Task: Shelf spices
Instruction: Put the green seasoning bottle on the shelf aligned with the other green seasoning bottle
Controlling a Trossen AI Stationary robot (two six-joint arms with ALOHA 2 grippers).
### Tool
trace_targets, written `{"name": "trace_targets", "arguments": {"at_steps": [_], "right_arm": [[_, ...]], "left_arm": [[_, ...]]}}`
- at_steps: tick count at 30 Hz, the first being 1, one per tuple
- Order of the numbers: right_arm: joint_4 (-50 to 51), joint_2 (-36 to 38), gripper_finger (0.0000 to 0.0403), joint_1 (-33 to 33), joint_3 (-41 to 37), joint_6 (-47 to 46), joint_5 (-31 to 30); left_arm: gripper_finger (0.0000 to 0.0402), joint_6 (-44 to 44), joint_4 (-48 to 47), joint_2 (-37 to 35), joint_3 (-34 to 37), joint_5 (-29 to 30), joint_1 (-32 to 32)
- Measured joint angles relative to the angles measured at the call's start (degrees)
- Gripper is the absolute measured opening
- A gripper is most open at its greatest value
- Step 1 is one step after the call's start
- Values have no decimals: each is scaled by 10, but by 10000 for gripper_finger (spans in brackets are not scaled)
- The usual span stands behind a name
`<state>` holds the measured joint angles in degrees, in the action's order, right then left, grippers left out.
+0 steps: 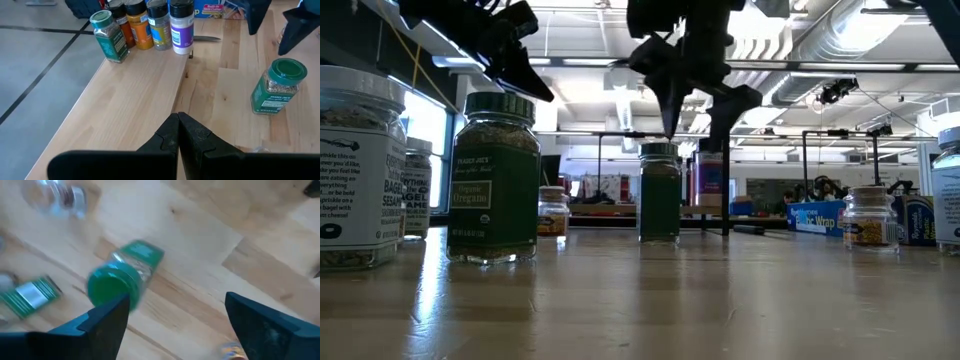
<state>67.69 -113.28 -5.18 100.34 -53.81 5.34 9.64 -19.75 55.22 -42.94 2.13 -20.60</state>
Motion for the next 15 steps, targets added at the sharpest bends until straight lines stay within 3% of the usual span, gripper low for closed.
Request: {"name": "trace_targets", "arguments": {"at_steps": [15], "right_arm": [[-63, -8, 322, 42, 1, -174, -56]], "left_arm": [[1, 25, 1, 0, 0, 0, 0]]}}
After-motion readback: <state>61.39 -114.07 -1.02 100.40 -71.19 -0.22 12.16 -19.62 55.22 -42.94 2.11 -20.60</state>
